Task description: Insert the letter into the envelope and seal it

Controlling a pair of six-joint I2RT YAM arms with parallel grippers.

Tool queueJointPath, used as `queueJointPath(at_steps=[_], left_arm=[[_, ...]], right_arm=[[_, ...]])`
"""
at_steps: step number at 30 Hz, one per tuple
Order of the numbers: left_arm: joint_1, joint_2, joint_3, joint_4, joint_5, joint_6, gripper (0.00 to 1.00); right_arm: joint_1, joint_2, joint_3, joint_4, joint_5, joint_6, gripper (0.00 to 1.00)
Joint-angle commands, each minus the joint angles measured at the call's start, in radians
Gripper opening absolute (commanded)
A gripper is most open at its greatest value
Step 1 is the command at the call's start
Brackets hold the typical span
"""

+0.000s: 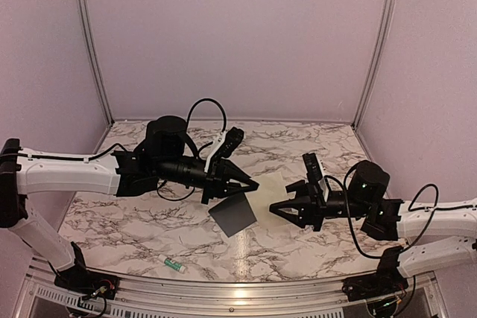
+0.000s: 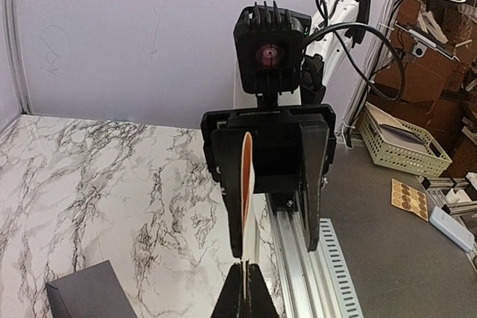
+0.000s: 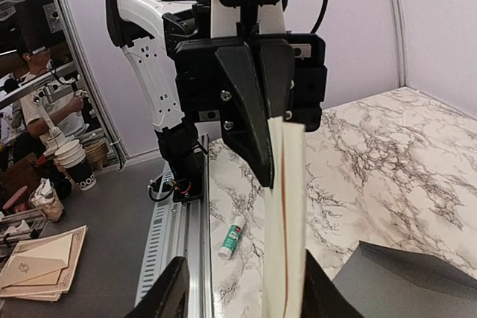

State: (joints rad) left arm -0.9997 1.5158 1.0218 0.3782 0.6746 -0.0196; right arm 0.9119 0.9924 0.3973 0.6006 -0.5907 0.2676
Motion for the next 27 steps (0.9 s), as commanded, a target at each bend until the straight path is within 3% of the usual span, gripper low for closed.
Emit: queueJointPath(at_steps=[1,3,7,13,17,18,20,23,25,27], left_arm=[[-0.008,-0.004,0.022,0.018,0.051,-0.006,0.0],[-0.008,-0.013,0.023,0.011,0.069,-0.004,0.0],[-0.01,-0.018,0.032,-0.033,0.082,0.015,0.0],[-0.011,-0.012,0.039,-0.076,0.043,0.047,0.0],[-0.011,-0.015,0.035,-0.076,0.007,0.043,0.01],[-0.011,-0.014,0.034,-0.076,0.002,0.042,0.09],[-0.011,-0.017,0.025,-0.076,-0.024,0.041,0.43],[-0.011,-0.032,-0.003,-0.073,-0.065,0.044,0.79],[-0.011,-0.037,-0.023,-0.061,-0.078,0.037,0.87],[-0.011,-0.034,-0.048,-0.033,-0.071,0.027,0.88]], right_arm=[[0.01,0.002,0.028,-0.019,-0.024,-0.03,0.52],[0.01,0.025,0.039,-0.04,-0.026,-0.038,0.51],[0.009,0.074,0.057,-0.053,-0.018,-0.04,0.39],[0.014,0.115,0.069,-0.041,-0.033,-0.044,0.0],[0.017,0.113,0.059,-0.024,-0.028,-0.038,0.0],[0.017,0.111,0.058,-0.02,-0.023,-0.035,0.0],[0.017,0.103,0.057,-0.019,-0.016,-0.031,0.0],[0.018,0.084,0.051,-0.008,-0.004,-0.018,0.0],[0.017,0.059,0.043,0.006,0.016,-0.006,0.0],[0.018,0.025,0.033,0.03,0.037,0.006,0.0]])
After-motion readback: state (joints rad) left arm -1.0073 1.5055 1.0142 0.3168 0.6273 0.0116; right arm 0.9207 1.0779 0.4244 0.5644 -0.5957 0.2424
